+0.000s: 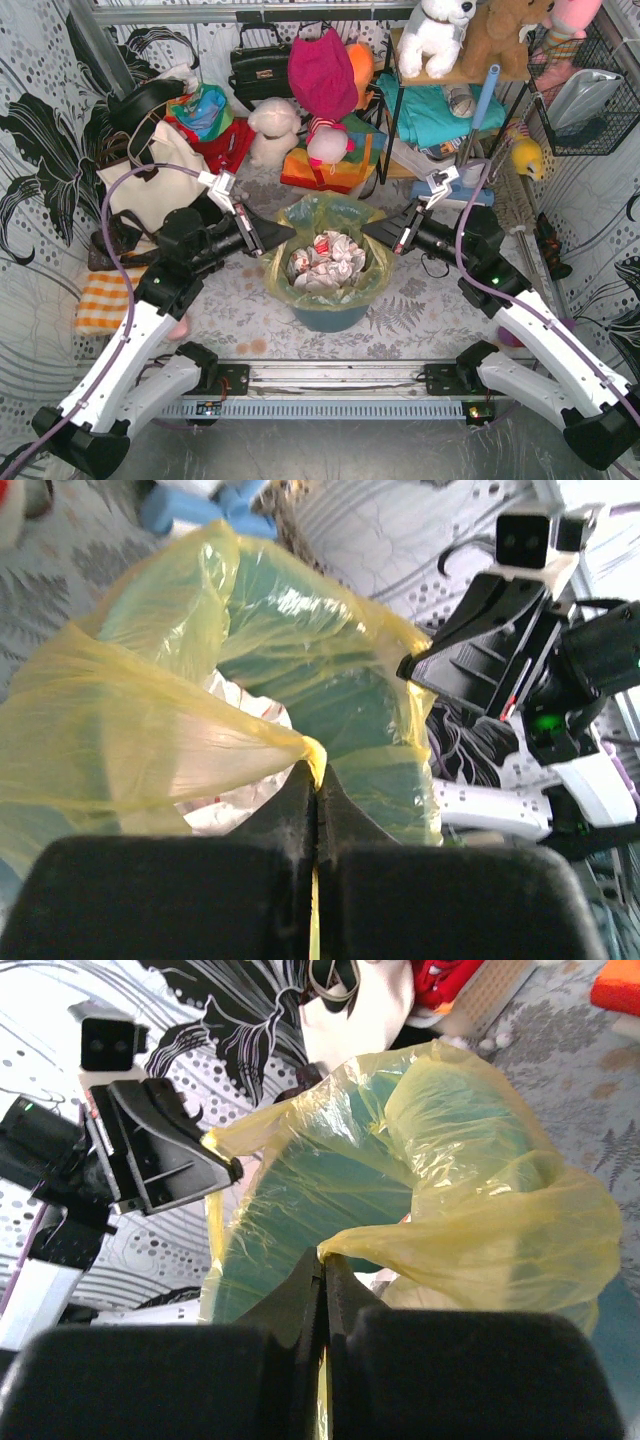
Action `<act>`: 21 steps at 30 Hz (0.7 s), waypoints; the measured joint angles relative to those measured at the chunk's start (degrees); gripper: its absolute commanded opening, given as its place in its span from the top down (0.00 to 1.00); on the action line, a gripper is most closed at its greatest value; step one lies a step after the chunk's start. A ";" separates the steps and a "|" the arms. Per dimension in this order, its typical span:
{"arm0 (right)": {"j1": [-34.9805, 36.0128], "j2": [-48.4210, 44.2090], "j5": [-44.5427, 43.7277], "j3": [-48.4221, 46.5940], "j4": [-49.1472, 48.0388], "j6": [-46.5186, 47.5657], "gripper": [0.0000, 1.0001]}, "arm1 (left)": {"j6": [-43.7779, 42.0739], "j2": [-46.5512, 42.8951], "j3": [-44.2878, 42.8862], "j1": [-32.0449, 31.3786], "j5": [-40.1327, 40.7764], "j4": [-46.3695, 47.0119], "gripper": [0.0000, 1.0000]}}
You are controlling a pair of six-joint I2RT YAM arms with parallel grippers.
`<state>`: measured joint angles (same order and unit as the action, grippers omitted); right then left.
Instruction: Tie the trash bag
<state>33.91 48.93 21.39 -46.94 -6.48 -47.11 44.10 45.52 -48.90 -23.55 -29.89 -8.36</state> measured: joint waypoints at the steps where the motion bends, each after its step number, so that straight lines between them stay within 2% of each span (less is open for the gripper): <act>1: 0.00 0.00 0.66 0.42 -0.17 -0.04 1.00 | 0.00 0.46 0.39 0.00 -1.29 0.02 1.00; 7: -0.02 -0.37 4.96 4.44 -1.40 -1.27 1.00 | -0.20 2.08 2.80 0.00 -8.61 -1.07 1.00; 14: -0.07 -2.32 6.43 5.70 -2.45 -2.45 1.00 | -1.05 2.16 2.34 0.00 -11.13 -2.36 1.00; 17: -0.04 -0.81 7.04 4.46 -3.26 -2.97 1.00 | -0.04 4.44 0.37 0.00 -11.78 -1.09 1.00; 21: -0.07 3.08 7.85 -0.46 -6.27 -3.15 1.00 | 1.38 9.01 -6.56 0.00 -12.15 1.16 1.00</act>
<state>33.85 52.01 29.23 -47.40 -12.75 -50.26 45.47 54.52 -55.46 -23.55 -42.04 -7.20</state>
